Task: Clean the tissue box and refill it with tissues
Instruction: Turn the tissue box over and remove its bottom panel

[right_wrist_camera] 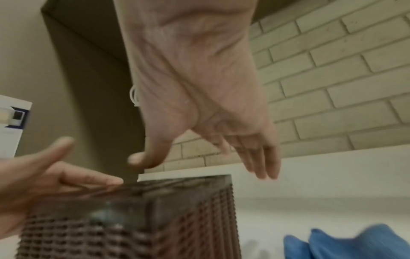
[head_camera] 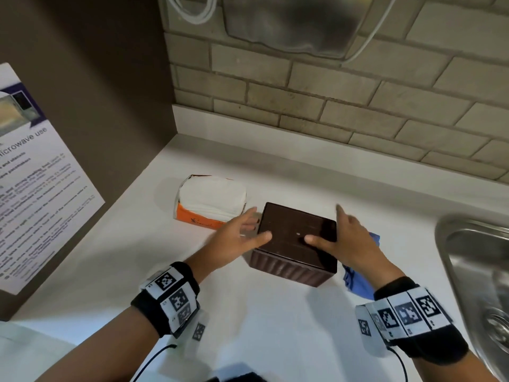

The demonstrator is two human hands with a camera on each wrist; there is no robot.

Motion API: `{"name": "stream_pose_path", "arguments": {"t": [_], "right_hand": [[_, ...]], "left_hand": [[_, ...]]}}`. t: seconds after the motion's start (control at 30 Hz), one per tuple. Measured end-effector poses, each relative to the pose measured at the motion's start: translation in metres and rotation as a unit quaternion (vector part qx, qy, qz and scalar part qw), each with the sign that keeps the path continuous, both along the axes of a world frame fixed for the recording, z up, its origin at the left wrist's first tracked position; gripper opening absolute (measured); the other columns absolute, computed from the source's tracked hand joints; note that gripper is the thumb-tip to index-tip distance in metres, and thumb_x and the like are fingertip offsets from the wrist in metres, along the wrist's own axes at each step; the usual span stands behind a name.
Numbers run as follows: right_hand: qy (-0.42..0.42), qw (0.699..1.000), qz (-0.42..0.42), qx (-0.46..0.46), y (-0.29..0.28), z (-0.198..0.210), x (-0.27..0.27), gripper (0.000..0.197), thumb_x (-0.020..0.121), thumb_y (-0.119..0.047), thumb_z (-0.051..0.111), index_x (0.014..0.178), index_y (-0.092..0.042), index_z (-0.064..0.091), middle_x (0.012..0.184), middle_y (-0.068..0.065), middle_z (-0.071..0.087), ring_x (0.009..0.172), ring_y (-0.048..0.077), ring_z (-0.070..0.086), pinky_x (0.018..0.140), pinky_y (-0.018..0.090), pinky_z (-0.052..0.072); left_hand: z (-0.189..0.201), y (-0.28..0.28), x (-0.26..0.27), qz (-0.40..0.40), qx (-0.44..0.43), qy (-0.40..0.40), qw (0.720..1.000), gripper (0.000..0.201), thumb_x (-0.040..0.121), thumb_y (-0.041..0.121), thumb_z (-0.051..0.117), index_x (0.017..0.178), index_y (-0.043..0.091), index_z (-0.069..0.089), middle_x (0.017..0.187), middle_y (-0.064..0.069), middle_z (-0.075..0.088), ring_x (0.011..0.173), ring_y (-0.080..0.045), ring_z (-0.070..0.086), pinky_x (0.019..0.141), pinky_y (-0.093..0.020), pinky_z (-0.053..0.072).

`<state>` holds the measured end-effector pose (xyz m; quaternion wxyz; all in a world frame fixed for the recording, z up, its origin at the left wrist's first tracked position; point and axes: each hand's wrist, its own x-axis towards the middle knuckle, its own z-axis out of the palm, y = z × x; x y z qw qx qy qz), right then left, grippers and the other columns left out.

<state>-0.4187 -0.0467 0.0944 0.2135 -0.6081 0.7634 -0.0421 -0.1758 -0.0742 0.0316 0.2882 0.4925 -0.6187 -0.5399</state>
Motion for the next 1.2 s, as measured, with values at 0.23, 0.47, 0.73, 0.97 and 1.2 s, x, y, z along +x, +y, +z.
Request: {"name": "stream_pose_path", "arguments": {"t": [0.23,0.47,0.73,0.97,1.2], "right_hand": [[-0.013,0.967,0.244,0.069,-0.019,0.006,0.042,0.138,0.052,-0.058,0.083,0.140,-0.050,-0.023,0.161,0.005,0.000,0.148,0.028,-0.007,0.114,0.058,0.007],[-0.055,0.965,0.254,0.033,-0.023,0.008,0.041,0.131,0.055,-0.045,0.085,0.144,-0.048,-0.011,0.147,-0.003,0.032,0.136,0.023,0.027,0.113,0.055,0.017],[-0.129,0.958,0.251,-0.047,-0.023,0.010,0.039,0.119,0.050,-0.046,0.083,0.141,-0.049,0.006,0.133,-0.006,0.044,0.124,0.020,0.041,0.106,0.051,0.034],[-0.141,0.966,0.203,-0.081,-0.013,0.059,0.014,0.108,0.054,-0.056,0.080,0.140,-0.052,0.016,0.145,-0.011,0.034,0.133,0.020,0.034,0.108,0.051,0.035],[-0.313,0.913,0.255,0.063,0.070,0.066,0.002,0.098,0.068,-0.034,0.083,0.141,-0.054,0.021,0.140,-0.037,0.035,0.133,-0.011,0.033,0.108,0.009,0.029]], "left_hand": [[-0.016,-0.004,0.006,-0.161,0.013,-0.080,0.984,0.151,0.048,0.047,0.091,0.134,0.054,-0.033,0.158,0.026,-0.012,0.150,-0.008,-0.002,0.119,-0.043,0.027],[-0.027,-0.018,-0.004,-0.143,-0.009,-0.082,0.986,0.147,0.046,0.055,0.090,0.141,0.053,-0.023,0.162,0.017,-0.004,0.150,-0.010,-0.008,0.121,-0.050,0.015],[-0.018,-0.019,-0.010,-0.127,-0.074,-0.042,0.988,0.114,0.051,0.026,0.092,0.143,0.033,0.025,0.137,0.000,0.041,0.134,-0.015,0.040,0.108,-0.048,0.041],[-0.020,-0.023,-0.010,-0.134,-0.058,-0.088,0.985,0.133,0.054,0.034,0.092,0.153,0.033,0.002,0.158,0.009,0.017,0.147,-0.012,0.016,0.120,-0.043,0.024],[-0.013,-0.023,-0.009,-0.142,-0.022,-0.120,0.982,0.144,0.060,0.031,0.091,0.149,0.033,-0.022,0.160,0.013,-0.011,0.149,-0.010,-0.003,0.117,-0.030,0.015]]}}
